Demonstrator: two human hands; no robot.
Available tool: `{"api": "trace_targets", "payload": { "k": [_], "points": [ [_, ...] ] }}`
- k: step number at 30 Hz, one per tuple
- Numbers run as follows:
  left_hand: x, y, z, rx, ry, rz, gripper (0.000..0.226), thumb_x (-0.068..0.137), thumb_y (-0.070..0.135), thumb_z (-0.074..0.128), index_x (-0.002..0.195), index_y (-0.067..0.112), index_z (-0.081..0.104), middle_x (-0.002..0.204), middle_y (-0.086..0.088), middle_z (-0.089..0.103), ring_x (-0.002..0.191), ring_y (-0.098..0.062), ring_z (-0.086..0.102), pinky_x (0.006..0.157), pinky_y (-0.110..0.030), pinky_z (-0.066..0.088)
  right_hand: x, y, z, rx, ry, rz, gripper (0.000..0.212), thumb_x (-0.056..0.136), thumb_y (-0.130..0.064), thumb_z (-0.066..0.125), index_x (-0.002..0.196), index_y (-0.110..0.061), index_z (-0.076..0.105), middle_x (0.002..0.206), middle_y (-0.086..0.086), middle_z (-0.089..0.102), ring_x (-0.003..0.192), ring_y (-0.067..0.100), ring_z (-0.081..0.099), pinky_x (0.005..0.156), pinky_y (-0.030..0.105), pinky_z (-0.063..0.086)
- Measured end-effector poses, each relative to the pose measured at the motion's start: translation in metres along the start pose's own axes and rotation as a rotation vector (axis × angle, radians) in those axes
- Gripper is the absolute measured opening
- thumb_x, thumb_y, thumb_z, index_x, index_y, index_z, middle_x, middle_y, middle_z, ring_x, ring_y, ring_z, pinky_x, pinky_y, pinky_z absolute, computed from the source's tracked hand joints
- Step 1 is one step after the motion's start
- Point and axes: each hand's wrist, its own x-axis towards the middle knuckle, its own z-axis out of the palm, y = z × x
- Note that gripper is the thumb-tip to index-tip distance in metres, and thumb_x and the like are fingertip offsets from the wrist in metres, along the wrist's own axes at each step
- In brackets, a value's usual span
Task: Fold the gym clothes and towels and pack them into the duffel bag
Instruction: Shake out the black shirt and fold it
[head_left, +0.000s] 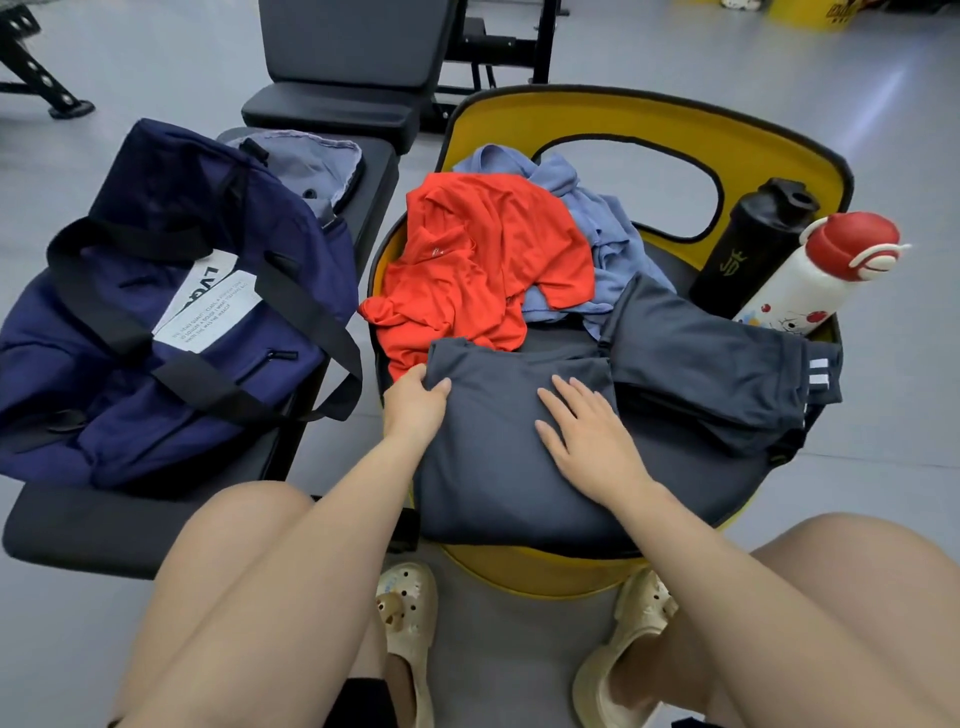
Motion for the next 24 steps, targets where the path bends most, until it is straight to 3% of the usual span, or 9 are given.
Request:
{"api": "trace_targets", "payload": {
  "k": [2, 5, 9, 11, 14, 16, 18, 20, 24],
  "points": [
    [0.003, -0.008, -0.006, 0.037, 0.012, -0.031, 0.027, 0.093, 0.023, 0.055, 0.114, 0.007, 0.06, 0.118, -0.01, 0.062, 0.111, -0.029, 0.055, 0.085, -0.03, 0.041, 0.003, 0.001, 0.004, 0.009, -0.05, 0.022, 0.054, 0.102, -0.046, 0.021, 0.152, -0.025, 0.018, 0.161, -0.001, 0.01, 0.148, 0.018, 0.003, 0.119, 0.034, 0.002],
    [0.004, -0.016, -0.013, 0.082, 0.026, -0.032, 0.018, 0.093, 0.022, 0.055, 0.099, 0.006, 0.061, 0.11, -0.014, 0.064, 0.103, -0.03, 0.056, 0.075, -0.027, 0.037, 0.008, -0.004, 0.007, 0.07, -0.093, 0.019, 0.053, 0.103, -0.042, 0.024, 0.153, -0.027, 0.015, 0.161, -0.003, 0.005, 0.148, 0.017, -0.001, 0.119, 0.033, 0.001],
    [0.006, -0.014, -0.018, 0.073, 0.086, 0.039, 0.022, 0.09, 0.018, 0.061, 0.111, 0.01, 0.06, 0.113, -0.007, 0.063, 0.095, -0.02, 0.054, 0.076, -0.024, 0.036, 0.023, -0.007, 0.002, 0.133, 0.136, -0.066, 0.041, 0.102, -0.02, 0.043, 0.139, -0.006, 0.046, 0.148, 0.012, 0.041, 0.138, 0.03, 0.035, 0.115, 0.041, 0.024],
    [0.008, -0.008, -0.019, 0.049, 0.107, 0.092, 0.029, 0.088, 0.017, 0.064, 0.116, 0.013, 0.057, 0.113, -0.004, 0.06, 0.091, -0.015, 0.051, 0.075, -0.024, 0.035, 0.035, -0.002, -0.003, 0.102, 0.217, -0.062, 0.038, 0.097, -0.009, 0.05, 0.134, 0.001, 0.051, 0.141, 0.019, 0.047, 0.132, 0.037, 0.043, 0.111, 0.046, 0.032],
    [0.01, -0.001, -0.017, 0.026, 0.121, 0.143, 0.046, 0.085, 0.014, 0.069, 0.126, 0.021, 0.05, 0.11, 0.0, 0.055, 0.094, -0.014, 0.051, 0.077, -0.023, 0.035, 0.049, 0.006, -0.014, 0.025, 0.092, 0.017, 0.051, 0.1, -0.013, 0.044, 0.147, -0.003, 0.029, 0.151, 0.015, 0.034, 0.144, 0.031, 0.023, 0.117, 0.041, 0.015],
    [0.011, 0.0, -0.016, 0.062, 0.098, 0.158, 0.046, 0.085, 0.013, 0.068, 0.127, 0.022, 0.05, 0.11, 0.002, 0.054, 0.097, -0.013, 0.051, 0.079, -0.023, 0.036, 0.055, 0.009, -0.016, -0.012, 0.02, 0.07, 0.053, 0.101, -0.019, 0.043, 0.148, -0.005, 0.025, 0.145, 0.014, 0.038, 0.14, 0.029, 0.026, 0.117, 0.037, 0.012],
    [0.013, -0.003, -0.016, 0.134, 0.08, 0.164, 0.031, 0.087, 0.015, 0.066, 0.118, 0.02, 0.059, 0.112, 0.002, 0.057, 0.097, -0.013, 0.052, 0.078, -0.023, 0.036, 0.059, 0.007, -0.016, 0.027, 0.015, 0.105, 0.042, 0.099, -0.019, 0.047, 0.138, -0.004, 0.044, 0.128, 0.013, 0.047, 0.124, 0.031, 0.04, 0.108, 0.037, 0.027],
    [0.014, -0.003, -0.018, 0.185, 0.119, 0.183, 0.019, 0.088, 0.018, 0.064, 0.107, 0.021, 0.063, 0.106, 0.001, 0.056, 0.089, -0.013, 0.05, 0.074, -0.025, 0.035, 0.061, 0.006, -0.017, 0.097, 0.086, 0.115, 0.028, 0.097, -0.014, 0.05, 0.119, -0.001, 0.059, 0.112, 0.014, 0.048, 0.106, 0.031, 0.048, 0.091, 0.039, 0.042],
    [0.02, -0.003, -0.023, 0.079, 0.187, 0.226, 0.005, 0.088, 0.019, 0.062, 0.091, 0.021, 0.06, 0.094, -0.003, 0.053, 0.082, -0.017, 0.048, 0.072, -0.025, 0.034, 0.066, 0.002, -0.028, 0.136, 0.341, 0.11, 0.015, 0.092, -0.005, 0.054, 0.101, 0.004, 0.063, 0.101, 0.017, 0.049, 0.092, 0.034, 0.051, 0.073, 0.043, 0.046]
  ]
}}
